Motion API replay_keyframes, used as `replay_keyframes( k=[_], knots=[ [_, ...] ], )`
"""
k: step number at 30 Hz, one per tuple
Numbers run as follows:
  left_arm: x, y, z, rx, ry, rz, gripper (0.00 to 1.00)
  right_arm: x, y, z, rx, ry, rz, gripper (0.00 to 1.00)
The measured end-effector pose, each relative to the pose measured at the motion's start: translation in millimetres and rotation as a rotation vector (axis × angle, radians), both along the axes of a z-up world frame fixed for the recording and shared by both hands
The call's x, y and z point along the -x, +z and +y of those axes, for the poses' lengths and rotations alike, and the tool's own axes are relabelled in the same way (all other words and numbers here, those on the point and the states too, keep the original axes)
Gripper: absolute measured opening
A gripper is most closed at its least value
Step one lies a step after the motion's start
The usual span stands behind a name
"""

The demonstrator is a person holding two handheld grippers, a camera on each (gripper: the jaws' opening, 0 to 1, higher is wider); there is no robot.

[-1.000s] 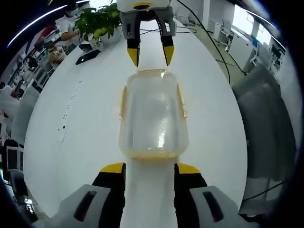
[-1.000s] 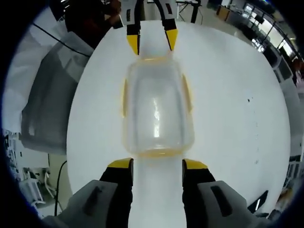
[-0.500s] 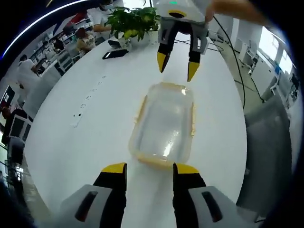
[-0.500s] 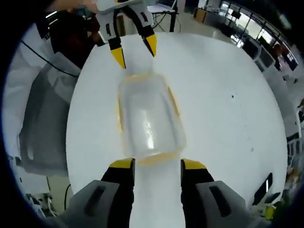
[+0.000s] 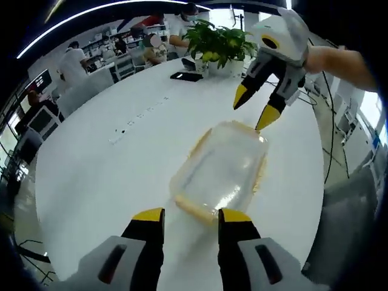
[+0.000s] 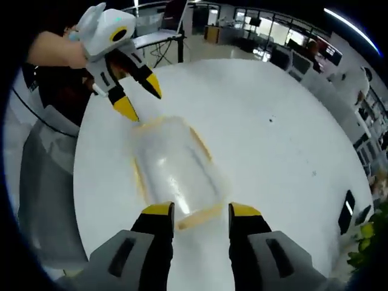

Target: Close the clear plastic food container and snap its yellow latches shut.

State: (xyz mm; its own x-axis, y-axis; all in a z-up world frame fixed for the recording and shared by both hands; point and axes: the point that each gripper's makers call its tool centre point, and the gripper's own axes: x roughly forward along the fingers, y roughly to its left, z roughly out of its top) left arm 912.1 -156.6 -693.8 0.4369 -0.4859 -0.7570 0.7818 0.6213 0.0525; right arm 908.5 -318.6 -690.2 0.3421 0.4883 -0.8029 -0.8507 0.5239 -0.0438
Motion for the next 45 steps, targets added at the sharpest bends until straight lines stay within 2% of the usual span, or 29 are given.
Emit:
replay_keyframes(
  k=[5,10,14,18,24,34,45],
  knots=[
    [-2.1,-2.5,1,0.061,0.099,-0.009,0.27,-3,-1.7,-3,-0.074,-0.115,-0.009,0.3],
    [-4.4,-3.8,-1,0.129,0.202,-0.016,0.26,0,-4.3,-4,-0.178,-0.231,0.018,0.29],
    [-4.9,-4.9,-4,0.215,0.305,0.018,0.25,2,-7.8,-4,-0.278,-0.35,0.036,0.29],
    [-0.1,-11.1,-7,0.256,0.345,0.057,0.25,2,-10.9,-7,-0.314,-0.408,0.033,0.29],
    [5.5,-19.1,-9,0.282,0.376,0.09,0.24,3,-13.1,-6,-0.368,-0.461,0.06,0.28],
    [6.6,-24.2,-11,0.359,0.439,0.147,0.24,8,-22.5,0,-0.404,-0.495,0.092,0.26],
    [7.0,-24.8,-12,0.394,0.464,0.162,0.23,8,-23.3,1,-0.468,-0.575,0.108,0.27]
  ],
)
